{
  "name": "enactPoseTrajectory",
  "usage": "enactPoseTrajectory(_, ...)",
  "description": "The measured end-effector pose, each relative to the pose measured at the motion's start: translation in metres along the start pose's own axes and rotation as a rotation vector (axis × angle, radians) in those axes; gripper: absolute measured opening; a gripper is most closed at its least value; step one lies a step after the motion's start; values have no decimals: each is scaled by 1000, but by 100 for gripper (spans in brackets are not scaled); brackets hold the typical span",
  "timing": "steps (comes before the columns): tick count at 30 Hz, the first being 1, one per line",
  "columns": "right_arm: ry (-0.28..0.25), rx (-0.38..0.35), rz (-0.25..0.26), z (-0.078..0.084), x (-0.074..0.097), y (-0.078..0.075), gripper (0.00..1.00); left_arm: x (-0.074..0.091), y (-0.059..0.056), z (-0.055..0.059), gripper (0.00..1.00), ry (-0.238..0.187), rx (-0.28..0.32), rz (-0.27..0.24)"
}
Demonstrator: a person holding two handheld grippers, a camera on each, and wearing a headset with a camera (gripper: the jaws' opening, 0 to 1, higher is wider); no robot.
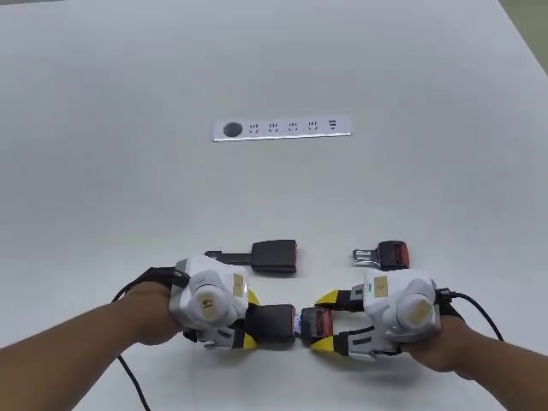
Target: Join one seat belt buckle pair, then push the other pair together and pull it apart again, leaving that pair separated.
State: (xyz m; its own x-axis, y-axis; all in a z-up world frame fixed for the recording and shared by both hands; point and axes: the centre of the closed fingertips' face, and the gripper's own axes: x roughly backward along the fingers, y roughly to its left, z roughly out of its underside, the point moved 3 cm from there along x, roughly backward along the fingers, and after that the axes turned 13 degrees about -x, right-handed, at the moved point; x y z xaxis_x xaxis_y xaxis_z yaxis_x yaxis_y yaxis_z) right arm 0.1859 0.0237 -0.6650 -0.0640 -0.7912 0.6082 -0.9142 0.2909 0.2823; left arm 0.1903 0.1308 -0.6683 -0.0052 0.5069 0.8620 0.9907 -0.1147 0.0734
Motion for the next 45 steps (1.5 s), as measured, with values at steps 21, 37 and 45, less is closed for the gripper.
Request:
enactPoseTrajectory(21,2,-113,72,1,10,1,59,20,-8,-20,75,-42,152,-56)
enactPoseTrajectory(37,-59,-132,119,-15,61,-17,69,57,19,-39,85,-153,209,-198)
enactPoseTrajectory(45,-79,-138,167,-22,87,-41,70,72,43,-44,86,-161,173,-220)
